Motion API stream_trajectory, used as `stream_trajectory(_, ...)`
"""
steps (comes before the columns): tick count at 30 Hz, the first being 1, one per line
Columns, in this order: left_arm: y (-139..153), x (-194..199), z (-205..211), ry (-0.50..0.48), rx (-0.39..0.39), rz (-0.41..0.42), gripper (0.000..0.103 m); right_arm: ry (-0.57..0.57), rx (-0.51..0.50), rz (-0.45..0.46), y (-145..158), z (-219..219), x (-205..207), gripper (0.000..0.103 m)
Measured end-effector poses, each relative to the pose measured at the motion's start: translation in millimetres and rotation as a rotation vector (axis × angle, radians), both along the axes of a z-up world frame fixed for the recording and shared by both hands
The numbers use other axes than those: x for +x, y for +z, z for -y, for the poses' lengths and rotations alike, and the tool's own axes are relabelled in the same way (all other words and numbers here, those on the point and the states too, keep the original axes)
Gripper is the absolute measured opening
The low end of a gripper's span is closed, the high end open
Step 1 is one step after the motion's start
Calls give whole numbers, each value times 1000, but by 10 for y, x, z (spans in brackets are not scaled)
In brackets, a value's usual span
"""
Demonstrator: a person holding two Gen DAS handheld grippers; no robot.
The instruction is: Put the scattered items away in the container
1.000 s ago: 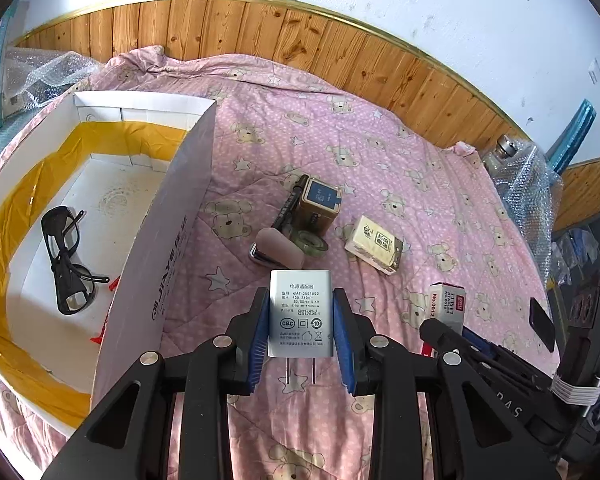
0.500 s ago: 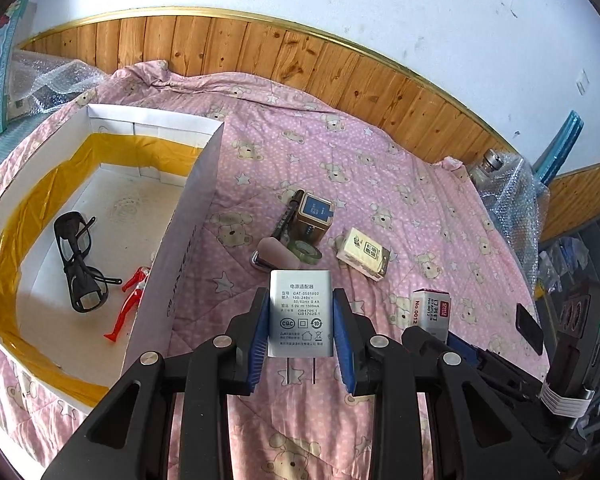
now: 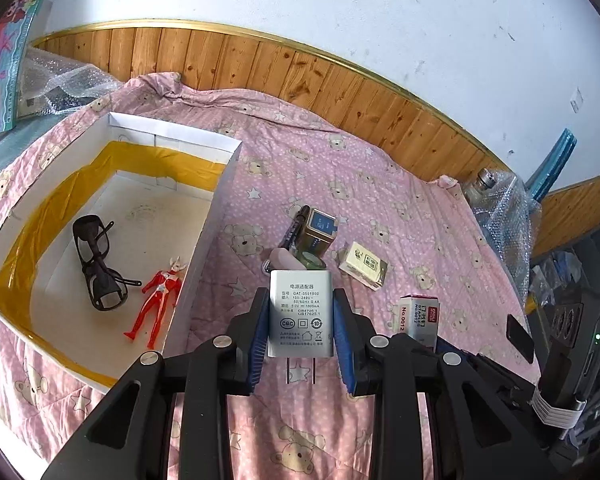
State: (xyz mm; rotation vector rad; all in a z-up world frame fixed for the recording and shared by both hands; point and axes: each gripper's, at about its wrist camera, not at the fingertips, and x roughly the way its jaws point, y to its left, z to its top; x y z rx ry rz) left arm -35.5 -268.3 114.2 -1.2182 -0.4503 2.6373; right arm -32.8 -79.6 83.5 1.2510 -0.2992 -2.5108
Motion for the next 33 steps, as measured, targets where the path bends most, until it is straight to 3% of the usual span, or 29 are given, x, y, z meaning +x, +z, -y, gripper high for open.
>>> stream_trajectory(33,56,154,961,114,96,-29,31,147,68,-54,324,1005,-7,40)
